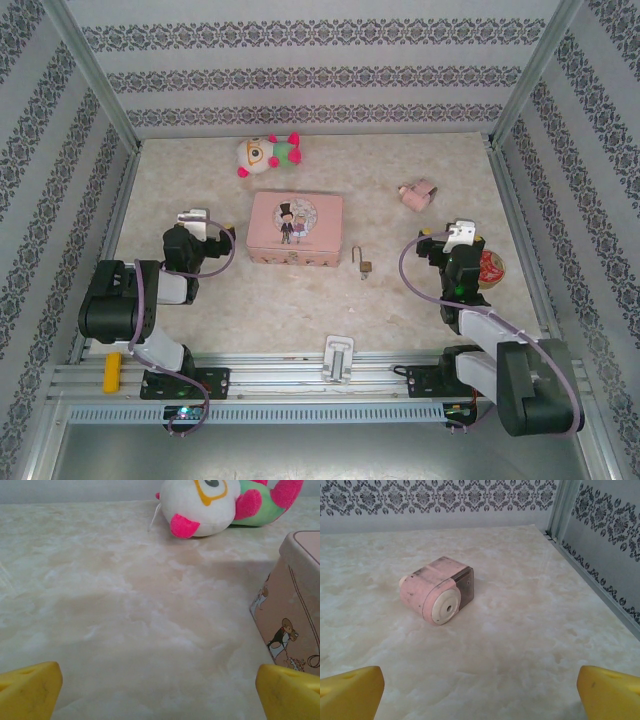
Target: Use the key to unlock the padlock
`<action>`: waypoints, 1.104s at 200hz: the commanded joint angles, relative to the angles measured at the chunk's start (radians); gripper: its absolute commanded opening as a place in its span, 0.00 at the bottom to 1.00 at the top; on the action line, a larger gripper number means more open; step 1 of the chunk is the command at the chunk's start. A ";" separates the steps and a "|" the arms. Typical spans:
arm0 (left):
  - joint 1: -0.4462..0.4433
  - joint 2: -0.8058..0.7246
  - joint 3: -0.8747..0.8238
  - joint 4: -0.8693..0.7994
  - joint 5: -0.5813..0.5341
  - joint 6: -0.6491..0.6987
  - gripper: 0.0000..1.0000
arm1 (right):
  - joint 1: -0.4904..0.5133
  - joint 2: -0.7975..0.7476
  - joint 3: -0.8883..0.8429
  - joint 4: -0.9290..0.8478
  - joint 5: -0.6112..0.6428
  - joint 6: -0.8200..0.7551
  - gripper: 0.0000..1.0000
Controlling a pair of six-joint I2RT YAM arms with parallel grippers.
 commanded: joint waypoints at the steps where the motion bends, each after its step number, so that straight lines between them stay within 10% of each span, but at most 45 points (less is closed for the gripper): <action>1: 0.004 -0.002 0.009 0.024 -0.046 -0.038 0.99 | -0.015 0.026 -0.020 0.129 -0.045 -0.011 0.98; 154: -0.003 -0.003 -0.023 0.084 -0.100 -0.053 0.99 | -0.037 0.450 0.035 0.526 -0.053 0.047 0.98; 221: -0.003 -0.001 0.011 0.021 -0.059 -0.036 0.99 | -0.041 0.439 0.122 0.353 -0.114 0.036 0.98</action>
